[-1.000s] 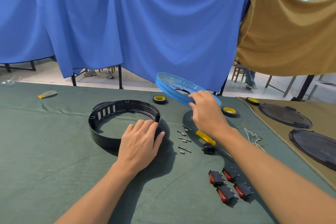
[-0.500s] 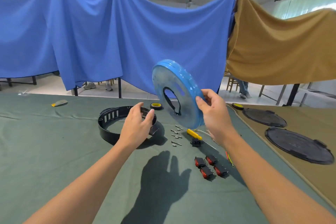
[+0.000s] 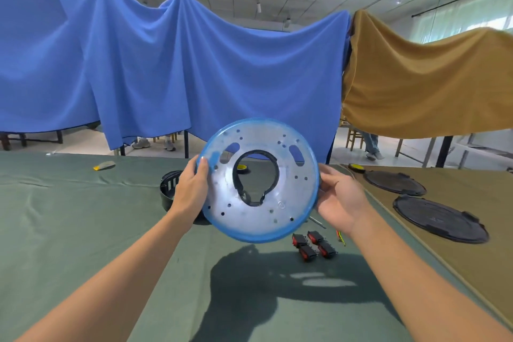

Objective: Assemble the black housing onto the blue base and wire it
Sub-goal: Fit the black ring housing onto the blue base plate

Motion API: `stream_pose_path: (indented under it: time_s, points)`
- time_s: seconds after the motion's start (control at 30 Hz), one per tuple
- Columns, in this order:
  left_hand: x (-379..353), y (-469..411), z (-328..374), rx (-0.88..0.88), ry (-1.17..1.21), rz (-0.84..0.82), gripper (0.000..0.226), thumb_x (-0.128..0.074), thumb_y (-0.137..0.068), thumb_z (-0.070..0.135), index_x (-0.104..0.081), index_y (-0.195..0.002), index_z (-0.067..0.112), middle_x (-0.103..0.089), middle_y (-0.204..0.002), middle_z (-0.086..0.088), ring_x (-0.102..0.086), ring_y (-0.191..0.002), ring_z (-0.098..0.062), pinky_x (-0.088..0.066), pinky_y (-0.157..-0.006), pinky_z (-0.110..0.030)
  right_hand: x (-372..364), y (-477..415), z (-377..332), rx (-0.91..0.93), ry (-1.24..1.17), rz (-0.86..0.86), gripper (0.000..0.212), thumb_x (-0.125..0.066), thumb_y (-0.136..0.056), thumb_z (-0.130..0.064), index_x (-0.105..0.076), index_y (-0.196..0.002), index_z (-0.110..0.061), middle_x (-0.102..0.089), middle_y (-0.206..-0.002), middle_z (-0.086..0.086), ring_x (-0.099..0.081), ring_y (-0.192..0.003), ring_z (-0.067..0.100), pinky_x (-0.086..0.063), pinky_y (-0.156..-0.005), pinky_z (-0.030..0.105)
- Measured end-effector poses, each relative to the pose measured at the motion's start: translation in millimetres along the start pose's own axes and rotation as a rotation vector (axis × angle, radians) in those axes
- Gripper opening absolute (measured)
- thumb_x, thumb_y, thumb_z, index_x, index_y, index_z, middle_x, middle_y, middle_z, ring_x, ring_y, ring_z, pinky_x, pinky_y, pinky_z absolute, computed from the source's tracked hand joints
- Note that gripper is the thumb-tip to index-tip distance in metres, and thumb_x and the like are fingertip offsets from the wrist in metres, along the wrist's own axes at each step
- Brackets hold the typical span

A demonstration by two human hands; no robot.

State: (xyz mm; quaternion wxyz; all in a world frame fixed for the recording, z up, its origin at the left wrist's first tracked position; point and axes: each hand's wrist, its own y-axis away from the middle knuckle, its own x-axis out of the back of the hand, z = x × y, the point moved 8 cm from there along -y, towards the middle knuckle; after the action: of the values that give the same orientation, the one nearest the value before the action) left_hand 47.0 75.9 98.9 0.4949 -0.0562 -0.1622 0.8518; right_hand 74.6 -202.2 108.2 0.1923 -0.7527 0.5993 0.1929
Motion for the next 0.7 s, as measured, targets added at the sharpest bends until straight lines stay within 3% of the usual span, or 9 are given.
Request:
stream_pose_path:
  time_s: [0.07,0.13,0.23,0.33,0.43,0.57,0.63,0.7]
  points:
    - [4.6,4.3,2.3,-0.011,-0.005,0.005,0.034,-0.034,-0.103,0.043,-0.063,-0.116,0.03,-0.068,-0.111,0.003,-0.061,-0.11,-0.023,-0.044,-0.104,-0.047,2.8,3.1,6.4,-0.006,0.2,0.038,0.03,-0.045,-0.102,-0.028,-0.072,-0.102,-0.016,-0.07,-0.093,0.006,-0.063,-0.082,0.022,-0.052,-0.075,0.039]
    - [7.9,7.5,-1.1,0.016,-0.051,0.005,0.036,-0.034,-0.102,0.043,-0.066,-0.106,0.026,-0.069,-0.105,-0.004,-0.061,-0.106,-0.029,-0.046,-0.101,-0.048,5.9,6.1,14.6,-0.045,0.447,0.063,0.033,-0.05,-0.098,-0.043,-0.069,-0.105,-0.017,-0.072,-0.093,0.002,-0.068,-0.086,0.021,-0.057,-0.079,0.044]
    - [15.1,10.9,-15.3,0.114,-0.206,0.008,0.044,-0.033,-0.102,0.045,-0.064,-0.091,0.016,-0.065,-0.09,-0.008,-0.059,-0.097,-0.033,-0.047,-0.088,-0.043,14.2,10.4,27.8,-0.095,0.835,0.062,0.04,-0.061,-0.092,-0.043,-0.058,-0.113,-0.009,-0.07,-0.107,0.006,-0.071,-0.091,0.022,-0.06,-0.077,0.044]
    - [21.0,18.3,-36.8,0.257,-0.295,-0.044,0.043,-0.036,-0.101,0.044,-0.065,-0.09,0.015,-0.06,-0.085,-0.008,-0.059,-0.089,-0.031,-0.048,-0.074,-0.037,20.9,17.7,41.8,-0.16,0.952,0.038,0.036,-0.064,-0.091,-0.04,-0.059,-0.109,-0.009,-0.073,-0.099,0.005,-0.073,-0.084,0.02,-0.062,-0.068,0.04]
    - [26.0,28.3,-52.9,0.372,-0.386,-0.08,0.038,-0.042,-0.1,0.038,-0.063,-0.083,0.012,-0.06,-0.088,-0.013,-0.06,-0.09,-0.032,-0.053,-0.073,-0.04,23.6,24.4,51.8,-0.231,1.053,-0.029,0.02,-0.06,-0.093,-0.038,-0.058,-0.1,-0.02,-0.073,-0.086,0.0,-0.073,-0.069,0.016,-0.06,-0.057,0.034]
    - [28.9,35.4,-63.1,0.424,-0.593,-0.136,0.04,-0.039,-0.1,0.039,-0.058,-0.103,0.004,-0.06,-0.112,-0.019,-0.06,-0.103,-0.036,-0.053,-0.088,-0.044,24.2,32.7,66.3,-0.353,1.191,-0.142,0.027,-0.057,-0.095,-0.041,-0.053,-0.106,-0.016,-0.071,-0.095,0.005,-0.073,-0.07,0.018,-0.059,-0.055,0.033]
    - [28.7,37.3,-69.8,0.452,-0.656,-0.176,0.034,-0.039,-0.1,0.027,-0.055,-0.114,0.001,-0.059,-0.116,-0.021,-0.06,-0.104,-0.037,-0.055,-0.086,-0.046,23.1,33.4,72.4,-0.366,1.224,-0.148,0.03,-0.057,-0.095,-0.04,-0.052,-0.109,-0.014,-0.069,-0.101,0.004,-0.073,-0.079,0.02,-0.061,-0.061,0.036]
    - [28.0,37.7,-75.3,0.461,-0.691,-0.197,0.031,-0.039,-0.097,0.015,-0.055,-0.117,-0.003,-0.059,-0.116,-0.023,-0.061,-0.103,-0.036,-0.054,-0.077,-0.04,20.6,30.6,74.7,-0.332,1.318,-0.126,0.033,-0.055,-0.095,-0.041,-0.052,-0.111,-0.013,-0.067,-0.106,0.003,-0.07,-0.09,0.021,-0.062,-0.069,0.037]
